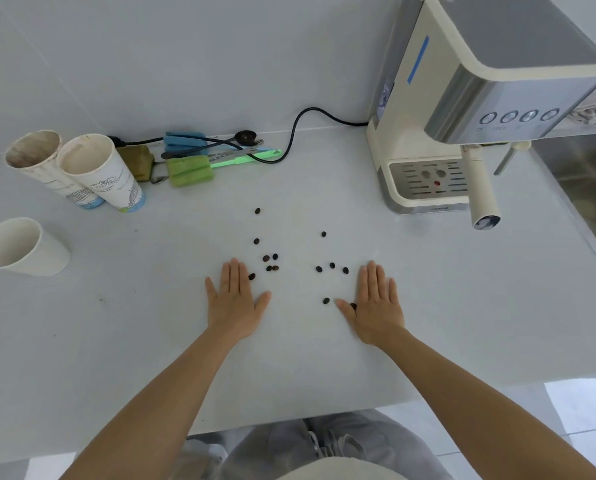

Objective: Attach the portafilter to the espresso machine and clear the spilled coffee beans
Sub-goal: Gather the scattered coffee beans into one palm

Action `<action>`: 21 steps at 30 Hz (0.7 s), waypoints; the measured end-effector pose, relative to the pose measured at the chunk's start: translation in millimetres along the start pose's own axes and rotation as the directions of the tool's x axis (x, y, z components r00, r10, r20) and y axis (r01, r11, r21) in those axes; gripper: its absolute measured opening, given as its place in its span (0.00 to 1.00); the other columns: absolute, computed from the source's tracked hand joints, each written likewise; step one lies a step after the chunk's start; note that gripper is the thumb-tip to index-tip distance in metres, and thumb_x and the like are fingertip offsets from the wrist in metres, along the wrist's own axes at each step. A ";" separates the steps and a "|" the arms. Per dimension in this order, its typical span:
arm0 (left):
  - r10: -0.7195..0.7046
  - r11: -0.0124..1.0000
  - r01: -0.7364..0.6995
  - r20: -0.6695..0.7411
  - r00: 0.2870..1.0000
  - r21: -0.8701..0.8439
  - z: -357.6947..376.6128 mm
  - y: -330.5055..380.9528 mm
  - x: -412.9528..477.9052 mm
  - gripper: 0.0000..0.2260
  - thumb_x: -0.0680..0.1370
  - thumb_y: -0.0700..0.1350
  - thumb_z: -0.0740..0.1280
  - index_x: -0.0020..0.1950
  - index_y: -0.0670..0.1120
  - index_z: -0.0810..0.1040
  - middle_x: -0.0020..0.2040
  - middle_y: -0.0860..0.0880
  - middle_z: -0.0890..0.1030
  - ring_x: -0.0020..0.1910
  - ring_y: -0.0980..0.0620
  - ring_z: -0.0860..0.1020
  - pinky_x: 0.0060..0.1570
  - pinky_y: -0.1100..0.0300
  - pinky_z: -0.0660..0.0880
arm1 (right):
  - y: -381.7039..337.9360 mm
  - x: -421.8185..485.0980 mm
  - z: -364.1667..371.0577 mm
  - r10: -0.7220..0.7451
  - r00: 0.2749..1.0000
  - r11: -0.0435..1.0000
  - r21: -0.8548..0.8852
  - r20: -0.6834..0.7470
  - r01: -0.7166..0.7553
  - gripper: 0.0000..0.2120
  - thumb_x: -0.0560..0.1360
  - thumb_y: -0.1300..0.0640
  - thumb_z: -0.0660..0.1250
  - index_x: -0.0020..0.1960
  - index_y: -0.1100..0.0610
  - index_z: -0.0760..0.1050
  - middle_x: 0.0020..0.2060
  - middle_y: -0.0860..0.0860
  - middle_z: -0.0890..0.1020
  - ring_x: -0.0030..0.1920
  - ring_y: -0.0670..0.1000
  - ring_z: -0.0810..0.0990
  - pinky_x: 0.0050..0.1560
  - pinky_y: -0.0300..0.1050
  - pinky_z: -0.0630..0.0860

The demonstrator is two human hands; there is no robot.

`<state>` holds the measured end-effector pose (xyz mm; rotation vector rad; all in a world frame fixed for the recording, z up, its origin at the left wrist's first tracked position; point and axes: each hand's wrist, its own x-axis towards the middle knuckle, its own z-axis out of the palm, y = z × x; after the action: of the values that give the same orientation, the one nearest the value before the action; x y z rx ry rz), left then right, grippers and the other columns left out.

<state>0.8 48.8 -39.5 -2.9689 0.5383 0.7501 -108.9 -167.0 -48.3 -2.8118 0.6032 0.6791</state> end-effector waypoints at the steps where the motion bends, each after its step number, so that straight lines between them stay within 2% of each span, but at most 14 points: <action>1: 0.003 1.000 -0.003 0.002 1.000 0.008 -1.5 2.1 2.8 0.33 0.78 0.60 0.43 0.73 0.41 0.35 0.76 0.45 0.36 0.75 0.49 0.36 0.72 0.44 0.36 | -3.4 3.9 -1.7 -0.009 1.000 1.000 -0.012 0.000 0.009 0.37 0.75 0.36 0.38 0.69 0.60 0.27 0.73 0.55 0.33 0.72 0.53 0.31 0.71 0.51 0.32; 6: 0.038 0.999 -0.038 -0.012 0.999 0.031 -6.7 13.2 18.0 0.31 0.79 0.59 0.41 0.73 0.41 0.35 0.76 0.45 0.37 0.75 0.49 0.36 0.72 0.45 0.36 | -21.2 21.5 -10.9 -0.067 0.998 0.996 -0.052 -0.004 0.066 0.35 0.75 0.37 0.37 0.67 0.59 0.25 0.73 0.55 0.33 0.72 0.54 0.31 0.71 0.52 0.33; 13: 0.204 0.971 -0.194 -0.063 0.977 0.141 -8.0 18.2 36.1 0.28 0.79 0.57 0.41 0.73 0.45 0.35 0.76 0.46 0.36 0.74 0.50 0.35 0.72 0.46 0.35 | -47.0 42.2 -18.5 -0.242 0.970 0.957 -0.164 0.010 0.240 0.31 0.75 0.36 0.35 0.65 0.53 0.23 0.69 0.53 0.28 0.71 0.54 0.29 0.69 0.52 0.29; 18: 0.359 0.926 -0.340 -0.104 0.927 0.162 -2.8 15.7 33.9 0.24 0.80 0.56 0.42 0.74 0.54 0.39 0.77 0.46 0.38 0.75 0.49 0.37 0.72 0.45 0.37 | -58.7 49.9 -16.6 -0.366 0.931 0.908 -0.211 0.018 0.361 0.31 0.74 0.36 0.34 0.64 0.51 0.21 0.64 0.53 0.24 0.62 0.54 0.19 0.67 0.53 0.27; 21: 0.397 0.913 -0.381 -0.094 0.913 0.146 3.2 14.1 28.8 0.24 0.80 0.57 0.42 0.74 0.56 0.39 0.77 0.47 0.38 0.75 0.49 0.37 0.71 0.46 0.35 | -58.1 49.6 -16.3 -0.427 0.904 0.879 -0.226 0.017 0.419 0.32 0.71 0.36 0.31 0.65 0.52 0.22 0.64 0.52 0.23 0.60 0.54 0.17 0.67 0.53 0.28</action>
<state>18.4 26.7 -55.0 -2.8326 1.1666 0.5278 -37.3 -136.2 -52.5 -3.0118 -0.1046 0.6430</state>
